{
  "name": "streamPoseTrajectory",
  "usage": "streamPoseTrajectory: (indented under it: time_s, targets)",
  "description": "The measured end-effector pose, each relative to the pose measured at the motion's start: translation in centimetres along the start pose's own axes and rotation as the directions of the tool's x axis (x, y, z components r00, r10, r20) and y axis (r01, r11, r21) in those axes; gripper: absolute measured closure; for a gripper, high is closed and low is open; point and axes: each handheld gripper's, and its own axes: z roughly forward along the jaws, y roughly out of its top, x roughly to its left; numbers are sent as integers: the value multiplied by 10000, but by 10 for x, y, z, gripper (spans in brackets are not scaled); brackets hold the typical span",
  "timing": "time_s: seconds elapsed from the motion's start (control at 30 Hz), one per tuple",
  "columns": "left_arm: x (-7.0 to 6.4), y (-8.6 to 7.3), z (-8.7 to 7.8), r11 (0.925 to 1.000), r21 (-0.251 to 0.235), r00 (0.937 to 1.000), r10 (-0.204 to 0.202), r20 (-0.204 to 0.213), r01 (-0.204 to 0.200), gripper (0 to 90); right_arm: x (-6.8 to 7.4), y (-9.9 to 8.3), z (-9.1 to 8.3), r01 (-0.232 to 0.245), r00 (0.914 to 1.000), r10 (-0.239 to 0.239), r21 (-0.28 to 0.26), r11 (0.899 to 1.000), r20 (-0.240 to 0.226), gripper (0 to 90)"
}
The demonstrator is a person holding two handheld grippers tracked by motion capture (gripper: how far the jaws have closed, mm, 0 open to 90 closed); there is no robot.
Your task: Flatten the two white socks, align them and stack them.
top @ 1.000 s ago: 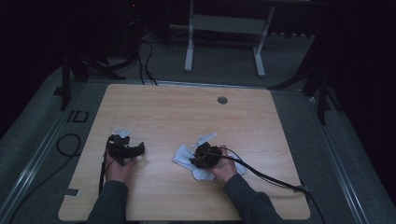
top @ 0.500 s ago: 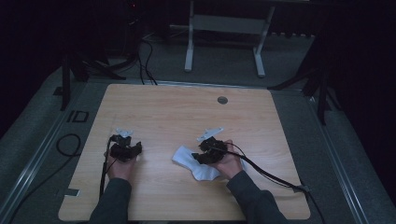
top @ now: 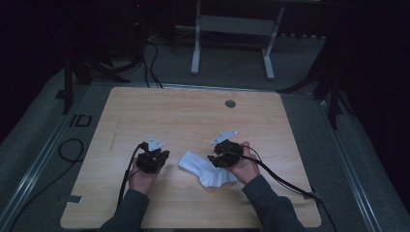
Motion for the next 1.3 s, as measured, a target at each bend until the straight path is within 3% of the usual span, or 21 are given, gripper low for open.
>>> streamPoseTrajectory:
  time_s: [0.23, 0.43, 0.73, 0.97, 1.3]
  targets:
    - [-28, 12, 8, 9975, -59, 9951, 710, 692, -708, 899, -14, -15, -14, -167, 9992, 162, 149, 9997, 363, 520]
    - [-40, 15, 22, 9949, 246, 9928, 960, 713, -979, 899, -24, -31, -27, -360, 9976, 345, 252, 9990, 594, 522]
    - [-46, 9, 35, 9878, 775, 9893, 1302, 662, -1352, 899, -37, -53, -42, -794, 9931, 759, 360, 9962, 899, 569]
    - [-45, 6, 40, 9869, 918, 9895, 1261, 709, -1323, 899, -38, -66, -35, -1009, 9922, 942, 810, 9916, 821, 637]
    - [-51, 6, 42, 9818, 1147, 9880, 1469, 484, -1516, 900, -38, -81, -16, -1409, 9888, 1305, 1640, 9764, 722, 646]
